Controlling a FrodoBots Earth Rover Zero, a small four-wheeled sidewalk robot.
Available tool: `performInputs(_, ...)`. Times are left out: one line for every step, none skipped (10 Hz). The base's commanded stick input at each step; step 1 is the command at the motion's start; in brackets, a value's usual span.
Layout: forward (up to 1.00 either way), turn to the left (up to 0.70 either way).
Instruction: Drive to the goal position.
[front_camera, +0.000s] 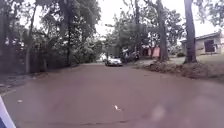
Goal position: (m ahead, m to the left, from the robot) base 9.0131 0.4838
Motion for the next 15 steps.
performInputs(0.70, 0.00)
performInputs(0.70, 0.00)
performInputs(0.70, 0.00)
performInputs(0.70, 0.00)
performInputs(0.70, 0.00)
performInputs(0.70, 0.00)
performInputs(0.70, 0.24)
performInputs(0.70, 0.35)
performInputs(0.70, 0.08)
performInputs(0.70, 0.00)
performInputs(0.70, 0.00)
performInputs(0.70, 0.00)
performInputs(0.70, 0.00)
performInputs(0.70, 0.00)
performInputs(0.70, 0.00)
